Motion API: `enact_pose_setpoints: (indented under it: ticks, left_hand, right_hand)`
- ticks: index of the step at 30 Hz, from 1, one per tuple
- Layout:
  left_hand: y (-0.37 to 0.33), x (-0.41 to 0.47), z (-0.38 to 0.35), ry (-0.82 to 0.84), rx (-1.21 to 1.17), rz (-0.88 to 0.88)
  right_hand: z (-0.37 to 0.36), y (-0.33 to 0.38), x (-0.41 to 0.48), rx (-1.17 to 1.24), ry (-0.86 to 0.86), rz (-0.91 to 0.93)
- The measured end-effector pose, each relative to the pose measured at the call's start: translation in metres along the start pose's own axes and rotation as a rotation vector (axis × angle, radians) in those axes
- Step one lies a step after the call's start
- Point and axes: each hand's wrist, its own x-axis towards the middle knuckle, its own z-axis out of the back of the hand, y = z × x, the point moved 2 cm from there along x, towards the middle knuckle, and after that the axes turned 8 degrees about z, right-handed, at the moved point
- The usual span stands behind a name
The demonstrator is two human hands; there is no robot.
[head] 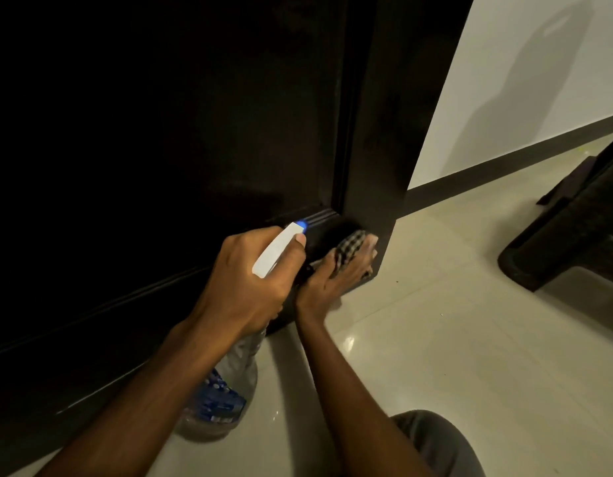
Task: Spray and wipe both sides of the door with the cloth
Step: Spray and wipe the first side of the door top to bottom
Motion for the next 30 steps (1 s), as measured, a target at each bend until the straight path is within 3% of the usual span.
enact_pose_setpoints:
  ticks: [4,7,8,12,14,19,22,24,27,30]
  left_hand:
    - [0.005,-0.004,0.004,0.008,-0.048,0.000]
    - [0.007,-0.007,0.007,0.008,-0.063,-0.011]
    - [0.008,-0.007,0.008,0.006,-0.065,-0.017]
    - [0.011,-0.010,0.012,-0.003,-0.095,-0.027]
    - [0.012,-0.012,0.012,-0.005,-0.096,-0.029]
    - [0.013,-0.019,0.010,0.012,-0.140,0.014]
    - [0.017,-0.024,0.012,0.007,-0.118,0.043]
    - [0.021,-0.028,0.015,0.011,-0.086,0.032]
    - [0.026,-0.035,0.020,0.002,-0.037,0.045]
    - [0.032,-0.043,0.024,-0.026,-0.001,0.083]
  right_hand:
    - [0.012,-0.045,0.004,0.022,-0.184,-0.512]
    - [0.009,-0.024,0.029,0.122,-0.258,-0.634]
    - [0.006,-0.007,0.040,0.137,-0.256,-0.538]
    - [-0.007,0.039,0.053,0.067,-0.097,0.141]
    - [-0.006,0.014,0.049,0.024,-0.055,0.196]
    - [0.018,-0.051,0.045,-0.001,-0.200,-0.446]
    - [0.020,-0.044,0.054,0.093,-0.239,-0.575]
    - [0.012,-0.015,0.050,0.132,-0.209,-0.504]
    - [-0.005,0.037,0.029,0.122,-0.069,-0.136]
    - [-0.007,0.041,0.009,0.069,0.079,0.152]
